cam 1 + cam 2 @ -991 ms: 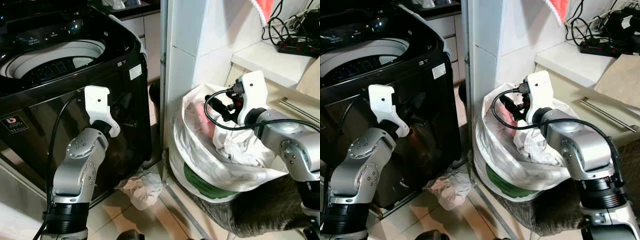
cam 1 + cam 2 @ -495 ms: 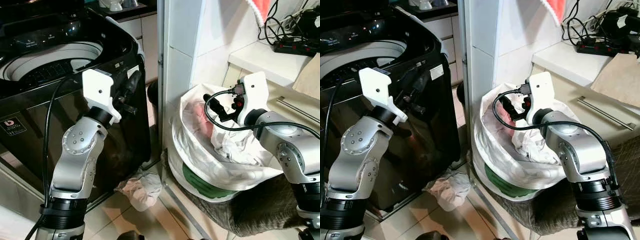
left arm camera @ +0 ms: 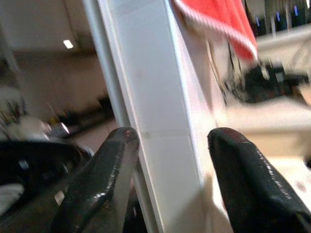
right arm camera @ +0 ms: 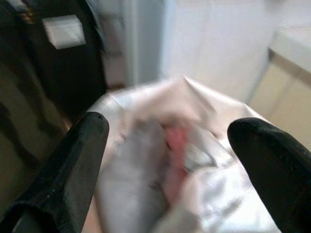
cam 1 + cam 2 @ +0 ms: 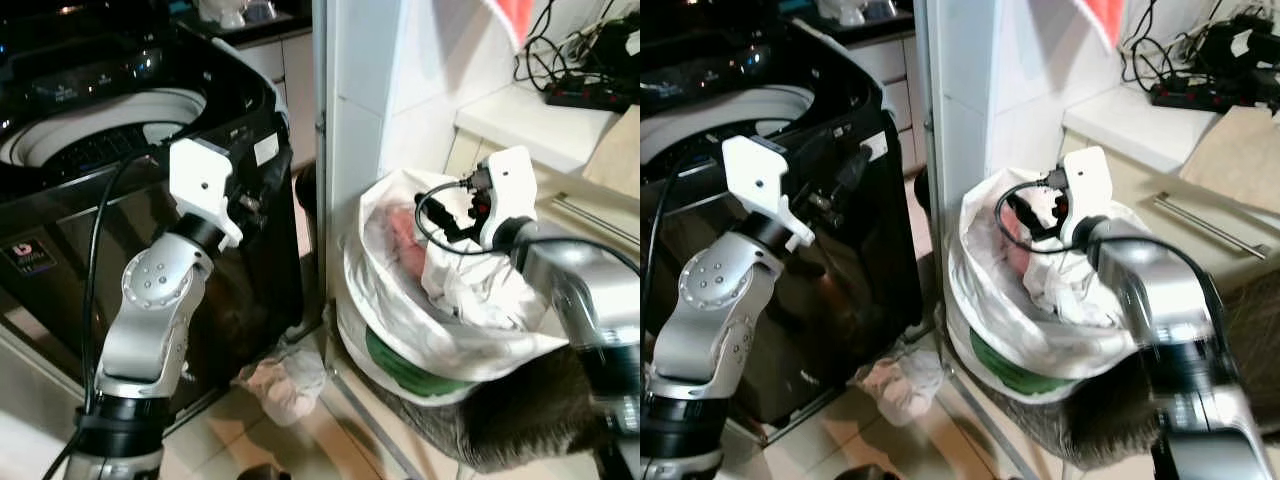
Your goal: Clothes washing
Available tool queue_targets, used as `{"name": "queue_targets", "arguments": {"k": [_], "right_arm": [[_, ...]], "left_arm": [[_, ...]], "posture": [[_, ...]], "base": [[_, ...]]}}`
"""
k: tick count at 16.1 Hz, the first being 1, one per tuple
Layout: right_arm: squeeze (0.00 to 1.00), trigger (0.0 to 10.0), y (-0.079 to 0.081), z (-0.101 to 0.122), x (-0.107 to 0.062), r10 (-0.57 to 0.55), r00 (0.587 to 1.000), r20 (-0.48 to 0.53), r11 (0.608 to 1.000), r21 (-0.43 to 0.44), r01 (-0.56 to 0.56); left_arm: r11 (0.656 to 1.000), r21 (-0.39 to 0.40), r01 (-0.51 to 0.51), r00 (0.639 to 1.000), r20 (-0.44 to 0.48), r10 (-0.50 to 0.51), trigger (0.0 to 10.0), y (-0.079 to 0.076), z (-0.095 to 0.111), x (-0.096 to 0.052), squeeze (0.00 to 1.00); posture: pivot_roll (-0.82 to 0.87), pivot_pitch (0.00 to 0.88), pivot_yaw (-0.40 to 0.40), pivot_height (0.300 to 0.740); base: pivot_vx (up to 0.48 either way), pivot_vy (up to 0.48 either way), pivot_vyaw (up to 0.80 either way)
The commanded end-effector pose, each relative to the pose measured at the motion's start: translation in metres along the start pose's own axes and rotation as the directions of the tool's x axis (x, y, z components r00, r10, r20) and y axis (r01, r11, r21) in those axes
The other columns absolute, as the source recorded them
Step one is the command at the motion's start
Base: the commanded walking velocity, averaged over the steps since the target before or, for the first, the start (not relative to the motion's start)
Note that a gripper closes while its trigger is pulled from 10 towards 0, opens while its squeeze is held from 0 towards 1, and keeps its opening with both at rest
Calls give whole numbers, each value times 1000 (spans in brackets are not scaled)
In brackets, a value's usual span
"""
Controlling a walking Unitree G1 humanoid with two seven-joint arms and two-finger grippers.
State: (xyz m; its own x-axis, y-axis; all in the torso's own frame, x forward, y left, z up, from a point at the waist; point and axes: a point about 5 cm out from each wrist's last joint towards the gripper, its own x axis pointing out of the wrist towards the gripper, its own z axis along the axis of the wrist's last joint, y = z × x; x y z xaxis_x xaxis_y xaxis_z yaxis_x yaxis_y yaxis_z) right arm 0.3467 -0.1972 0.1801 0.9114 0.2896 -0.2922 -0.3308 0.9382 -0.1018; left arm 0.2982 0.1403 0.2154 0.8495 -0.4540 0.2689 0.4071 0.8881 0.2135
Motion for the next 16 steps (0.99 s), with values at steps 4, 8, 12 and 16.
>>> {"name": "queue_targets", "arguments": {"k": [4, 8, 12, 16], "right_arm": [[1000, 10000, -33, -41, 21, -68, 971, -231, 997, -56, 56], [1000, 10000, -41, -81, 12, -22, 879, -477, 998, -57, -6], [0, 10000, -39, -108, 9, -44, 831, -554, 990, -134, -36], [0, 5569, -34, -119, 7, -20, 811, -584, 989, -133, -71]], "left_arm": [[965, -21, 260, 948, -183, -260, 10000, -27, -24, -10, 0], [874, -139, 466, 843, -230, -486, 10000, -51, -19, -26, 0], [861, -151, 486, 825, -245, -509, 10000, -55, -15, -30, 0], [803, -207, 559, 760, -260, -596, 10000, -63, -10, -38, 0]], "posture": [[-34, 73, 74, 740], [16, 112, 32, 740], [39, 119, 19, 740], [47, 110, 12, 740]], "base": [[0, 0, 0], [0, 0, 0], [0, 0, 0], [0, 0, 0]]}}
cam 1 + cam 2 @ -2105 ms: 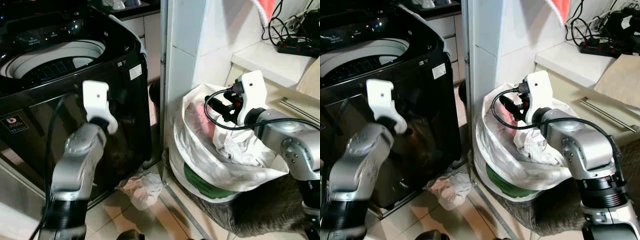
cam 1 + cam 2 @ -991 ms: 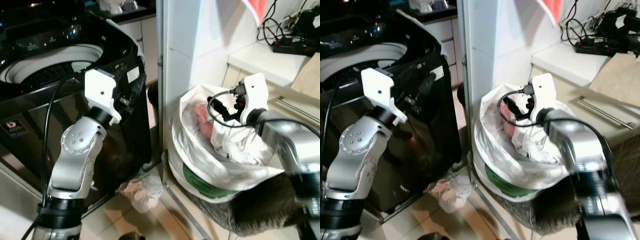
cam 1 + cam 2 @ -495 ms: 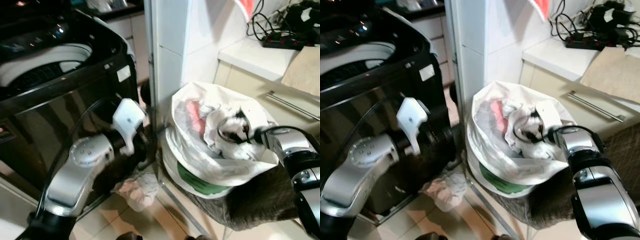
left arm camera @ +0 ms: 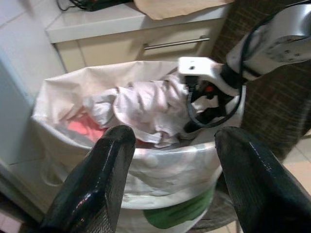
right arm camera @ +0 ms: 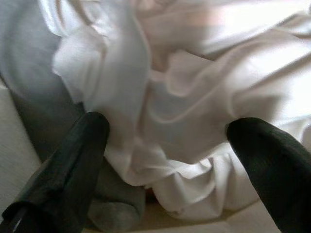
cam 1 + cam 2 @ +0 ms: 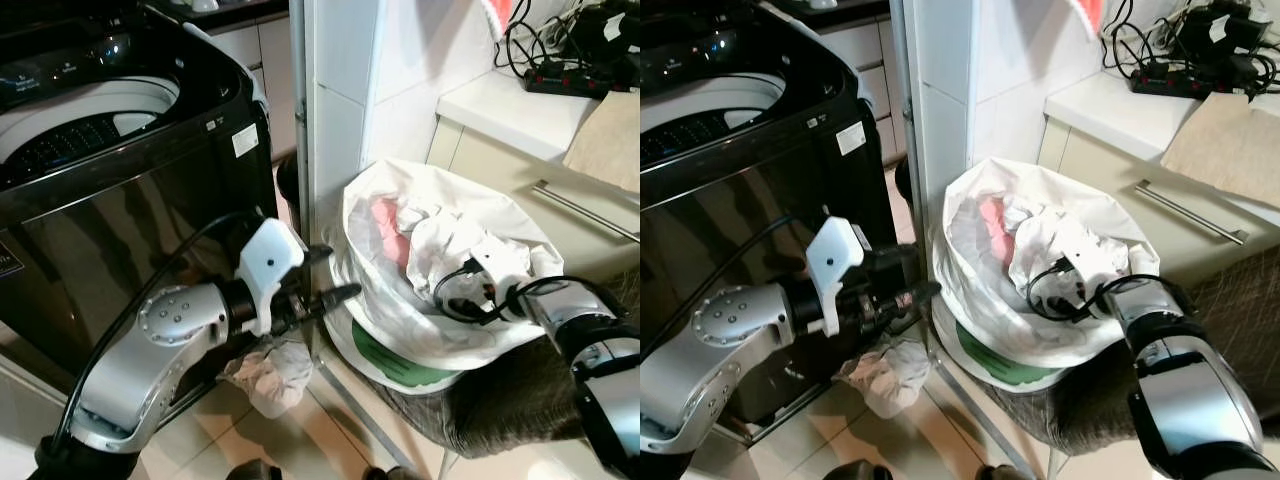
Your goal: Clothes washing
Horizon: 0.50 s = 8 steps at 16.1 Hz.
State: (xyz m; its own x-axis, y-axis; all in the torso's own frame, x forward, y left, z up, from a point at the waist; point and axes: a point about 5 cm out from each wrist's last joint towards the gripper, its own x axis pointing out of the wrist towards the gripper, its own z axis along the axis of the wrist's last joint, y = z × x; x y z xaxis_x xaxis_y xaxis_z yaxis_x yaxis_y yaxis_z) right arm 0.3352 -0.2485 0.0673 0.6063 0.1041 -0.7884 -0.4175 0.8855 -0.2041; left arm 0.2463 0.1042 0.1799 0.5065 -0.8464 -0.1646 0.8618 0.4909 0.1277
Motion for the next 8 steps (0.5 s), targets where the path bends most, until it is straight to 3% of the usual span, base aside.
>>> {"name": "queue_targets", "arguments": {"k": [1, 2, 8], "right_arm": [[0, 1608, -1, -1, 0, 0, 1000, -4, 1000, -12, 0], [0, 0, -1, -2, 0, -4, 1000, -2, 1000, -16, 4], [0, 0, -1, -2, 2, -10, 1000, 22, 1000, -2, 10]], "left_arm": [[1000, 1, 15, 1000, 0, -15, 10000, -3, 2, 0, 0], [1000, 2, 10, 1000, -3, -10, 10000, -2, 2, -1, 0], [1000, -31, 0, 1000, -15, 0, 10000, -5, 2, -7, 0]], "posture": [[49, 108, 10, 740], [56, 101, 4, 740], [67, 67, 10, 740]], "base": [[0, 0, 0], [0, 0, 0], [0, 0, 0]]}}
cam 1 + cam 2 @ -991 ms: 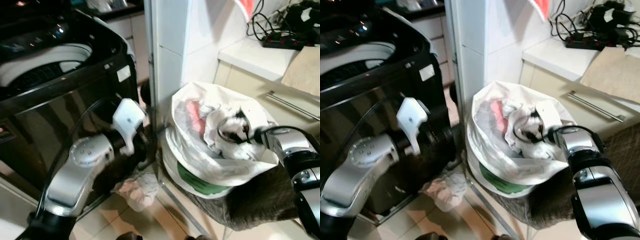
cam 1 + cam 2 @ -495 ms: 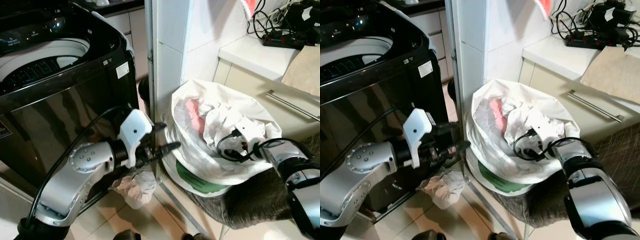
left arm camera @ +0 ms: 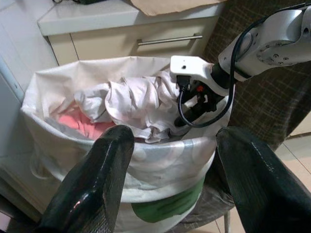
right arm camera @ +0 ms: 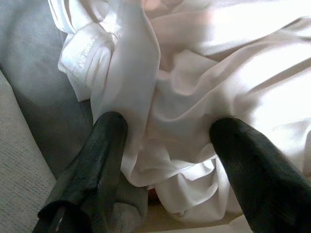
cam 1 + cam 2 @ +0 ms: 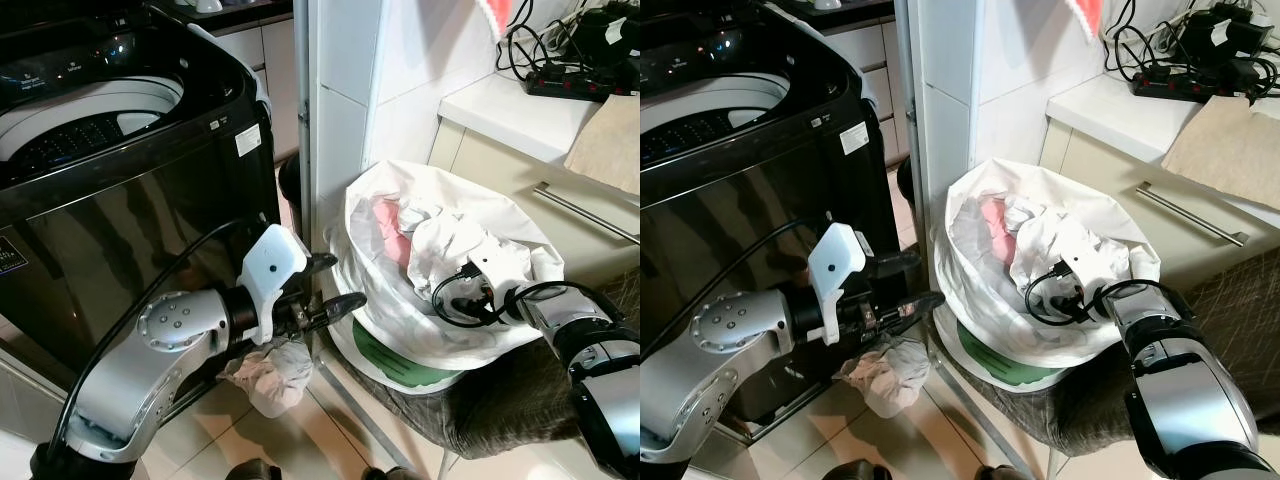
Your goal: Clothes washing
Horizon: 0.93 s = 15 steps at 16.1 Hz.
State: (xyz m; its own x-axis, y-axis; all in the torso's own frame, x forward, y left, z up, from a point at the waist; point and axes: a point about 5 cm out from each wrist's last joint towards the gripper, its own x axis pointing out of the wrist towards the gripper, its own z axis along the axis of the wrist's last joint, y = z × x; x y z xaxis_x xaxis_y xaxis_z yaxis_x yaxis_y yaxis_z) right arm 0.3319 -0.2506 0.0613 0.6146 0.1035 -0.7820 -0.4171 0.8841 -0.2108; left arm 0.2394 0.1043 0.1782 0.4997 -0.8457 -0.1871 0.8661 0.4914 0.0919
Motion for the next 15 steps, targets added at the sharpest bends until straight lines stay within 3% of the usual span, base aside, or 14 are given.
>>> {"name": "queue_targets", "arguments": {"k": [1, 13, 15], "right_arm": [[0, 0, -1, 4, -1, -2, 1000, 16, 1000, 7, 2], [0, 0, -10, 0, -5, -31, 998, 51, 997, 70, 28], [0, 0, -12, 2, -6, -36, 995, 95, 990, 138, 23]], "left_arm": [[1000, 2, -8, 1000, 2, 8, 10000, 0, 2, -4, 0], [1000, 14, 21, 1000, -15, -21, 10000, 1, 0, -1, 0], [1000, 23, 5, 1000, 0, -5, 10000, 4, 2, 0, 0]], "posture": [[67, 67, 13, 740], [46, 14, 26, 740], [38, 5, 29, 740]], "base": [[0, 0, 0], [0, 0, 0], [0, 0, 0]]}}
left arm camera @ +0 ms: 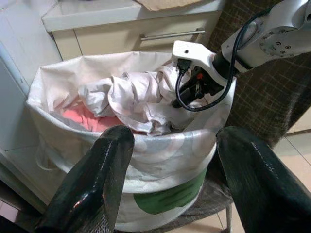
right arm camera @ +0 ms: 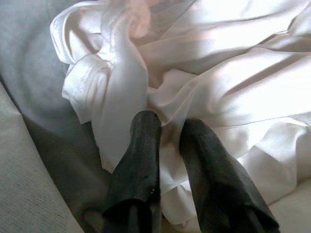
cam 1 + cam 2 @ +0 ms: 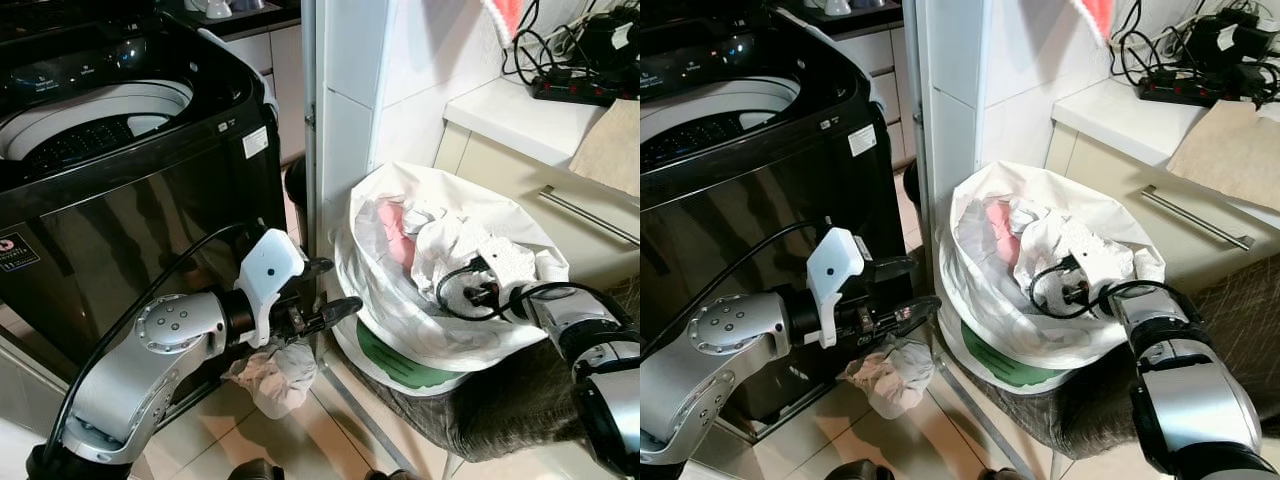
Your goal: Clothes washing
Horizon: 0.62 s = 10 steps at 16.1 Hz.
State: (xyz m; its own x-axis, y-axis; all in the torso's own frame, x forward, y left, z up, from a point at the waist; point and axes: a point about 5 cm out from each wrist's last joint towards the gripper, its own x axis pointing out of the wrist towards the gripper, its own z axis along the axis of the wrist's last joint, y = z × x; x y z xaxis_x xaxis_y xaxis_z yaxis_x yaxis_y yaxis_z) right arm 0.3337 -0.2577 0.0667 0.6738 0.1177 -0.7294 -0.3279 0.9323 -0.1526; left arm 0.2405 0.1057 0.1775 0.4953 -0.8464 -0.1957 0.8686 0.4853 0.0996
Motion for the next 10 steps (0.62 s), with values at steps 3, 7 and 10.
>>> {"name": "queue_targets", "arguments": {"k": [3, 7, 10], "right_arm": [[0, 0, -7, 20, -7, 26, 983, 184, 971, 229, -69], [0, 0, -27, 71, -35, 91, 862, 498, 858, 400, -322], [0, 0, -28, 112, -63, 179, 725, 665, 786, 346, -512]], "left_arm": [[996, 29, -79, 995, 62, 77, 10000, 11, 8, 2, 0], [981, 17, -191, 970, 156, 187, 10000, 24, 16, 5, 0], [976, 22, -215, 955, 212, 205, 10000, 26, 23, 13, 0]], "posture": [[30, 1, 27, 740], [-4, 0, 34, 740], [-21, 0, 39, 740]], "base": [[0, 0, 0], [0, 0, 0], [0, 0, 0]]}}
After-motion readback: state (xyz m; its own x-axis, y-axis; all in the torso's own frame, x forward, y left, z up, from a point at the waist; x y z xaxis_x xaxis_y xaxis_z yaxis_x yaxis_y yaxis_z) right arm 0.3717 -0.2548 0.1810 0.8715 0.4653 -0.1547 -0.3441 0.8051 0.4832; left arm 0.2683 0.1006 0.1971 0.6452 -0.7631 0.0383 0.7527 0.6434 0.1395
